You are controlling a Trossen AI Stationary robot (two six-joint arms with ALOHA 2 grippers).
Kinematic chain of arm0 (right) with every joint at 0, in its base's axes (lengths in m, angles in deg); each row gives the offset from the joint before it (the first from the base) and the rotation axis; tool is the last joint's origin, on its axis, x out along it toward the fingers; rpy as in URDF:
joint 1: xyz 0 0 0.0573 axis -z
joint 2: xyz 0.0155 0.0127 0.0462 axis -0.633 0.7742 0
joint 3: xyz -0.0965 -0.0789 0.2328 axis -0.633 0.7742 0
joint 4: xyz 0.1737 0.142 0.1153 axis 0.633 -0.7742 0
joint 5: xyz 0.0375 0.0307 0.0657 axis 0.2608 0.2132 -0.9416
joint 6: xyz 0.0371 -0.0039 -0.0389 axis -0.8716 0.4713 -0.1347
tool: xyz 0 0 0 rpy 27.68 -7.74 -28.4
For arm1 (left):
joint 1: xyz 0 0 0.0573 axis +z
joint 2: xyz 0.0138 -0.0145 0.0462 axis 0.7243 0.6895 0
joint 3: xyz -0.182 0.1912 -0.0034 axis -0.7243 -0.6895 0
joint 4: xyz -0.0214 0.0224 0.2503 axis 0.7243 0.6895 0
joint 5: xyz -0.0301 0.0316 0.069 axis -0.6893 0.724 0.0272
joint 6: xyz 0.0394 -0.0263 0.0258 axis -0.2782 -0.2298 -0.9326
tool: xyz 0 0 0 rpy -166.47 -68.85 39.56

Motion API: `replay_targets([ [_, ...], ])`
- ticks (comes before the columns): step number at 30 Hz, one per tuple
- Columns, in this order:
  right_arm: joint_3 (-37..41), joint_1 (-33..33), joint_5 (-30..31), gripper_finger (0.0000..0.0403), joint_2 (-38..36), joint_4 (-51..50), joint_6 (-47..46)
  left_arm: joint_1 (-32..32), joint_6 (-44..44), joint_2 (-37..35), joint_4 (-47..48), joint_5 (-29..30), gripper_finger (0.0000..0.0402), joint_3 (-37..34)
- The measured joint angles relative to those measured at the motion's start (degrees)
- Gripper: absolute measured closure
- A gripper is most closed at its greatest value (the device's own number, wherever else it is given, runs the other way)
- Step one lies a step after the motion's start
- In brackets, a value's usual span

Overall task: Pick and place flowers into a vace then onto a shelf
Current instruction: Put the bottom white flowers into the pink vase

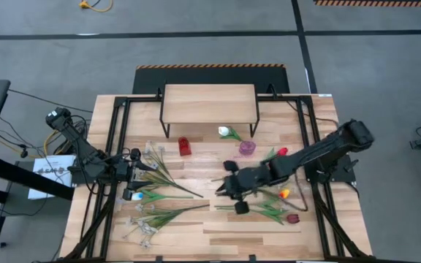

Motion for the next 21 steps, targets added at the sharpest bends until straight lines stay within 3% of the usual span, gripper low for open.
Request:
replay_targets([
  [8,-17.04,-2.38,-0.03,0.0328,14.48,-2.57,6.48,0.02,1.54,0.00,-0.22,-1.92,0.0198,0.00],
  [21,-35.14,-1.66,1.43,0.0259,29.84,-10.91,3.08,0.01,1.59,0.00,-0.24,-4.10,0.0198,0.00],
])
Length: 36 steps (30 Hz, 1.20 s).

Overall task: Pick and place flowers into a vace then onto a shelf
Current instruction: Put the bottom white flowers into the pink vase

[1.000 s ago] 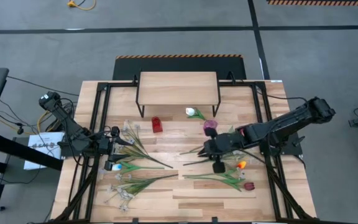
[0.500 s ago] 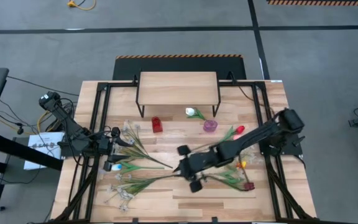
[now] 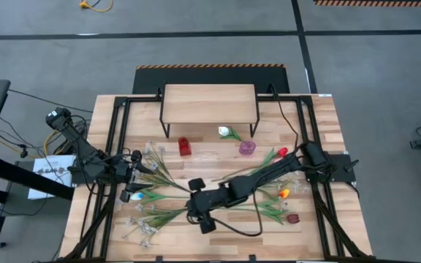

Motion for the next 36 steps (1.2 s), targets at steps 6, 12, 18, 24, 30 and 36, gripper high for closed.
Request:
replay_targets([
  [6,-2.37,-0.16,0.34,0.0254,3.51,2.17,-1.90,0.01,0.01,0.00,0.02,-2.47,0.0198,0.00],
  [12,-5.15,-0.13,0.15,0.0262,8.10,2.67,-2.55,0.01,0.04,0.00,0.04,-2.47,0.0198,0.00],
  [18,-6.97,0.20,-1.46,0.0266,10.85,3.43,-2.53,0.01,0.06,0.00,0.04,-2.47,0.0198,0.00],
  [24,-6.92,2.02,-3.07,0.0266,10.99,1.64,-2.57,0.01,0.52,0.02,0.93,-2.47,0.0198,0.00],
  [30,-6.88,3.56,-3.07,0.0264,10.99,-0.42,-4.02,0.00,2.47,0.02,1.53,-2.47,0.0198,0.00],
  [36,-6.88,3.42,-3.13,0.0269,10.99,-0.61,-2.69,0.01,2.61,0.02,1.53,-2.43,0.0198,0.00],
])
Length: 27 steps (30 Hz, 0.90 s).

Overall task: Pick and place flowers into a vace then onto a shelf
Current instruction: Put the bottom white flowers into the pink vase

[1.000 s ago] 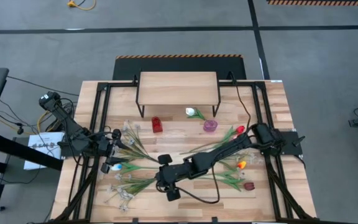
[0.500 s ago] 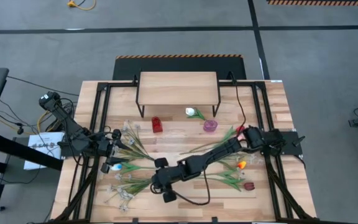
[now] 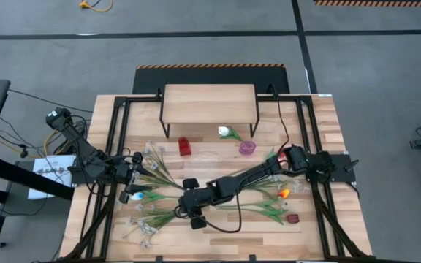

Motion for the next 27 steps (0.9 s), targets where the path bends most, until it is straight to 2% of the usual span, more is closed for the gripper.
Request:
replay_targets([
  [12,0.03,-0.03,-0.10,0.0273,0.62,-2.23,0.19,-0.01,-0.24,0.00,0.02,0.00,0.0198,0.00],
  [21,-0.09,-0.34,-2.77,0.0276,3.43,-1.22,-1.10,-0.01,0.03,0.00,0.17,0.00,0.0198,0.00],
  [27,-0.22,-0.27,-2.85,0.0292,3.44,-1.27,-1.37,0.00,0.17,0.00,0.52,0.00,0.0198,0.00],
])
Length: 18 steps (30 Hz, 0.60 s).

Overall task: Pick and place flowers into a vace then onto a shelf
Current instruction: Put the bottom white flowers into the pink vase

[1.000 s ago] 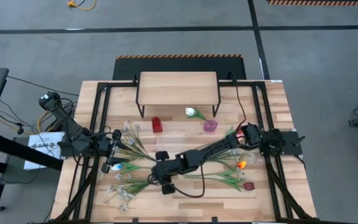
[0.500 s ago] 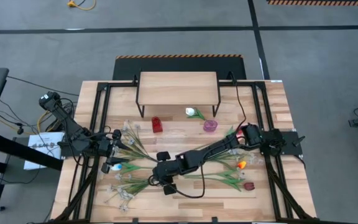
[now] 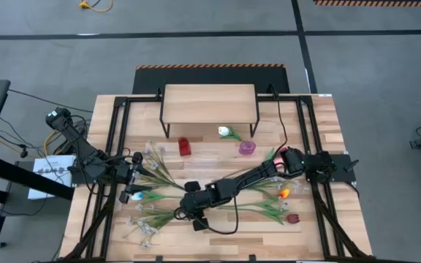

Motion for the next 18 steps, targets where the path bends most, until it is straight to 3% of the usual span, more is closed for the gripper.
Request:
replay_targets([
  [18,-3.25,0.04,-0.17,0.0301,0.36,1.06,3.06,0.00,0.04,0.00,0.07,0.02,0.0198,0.00],
])
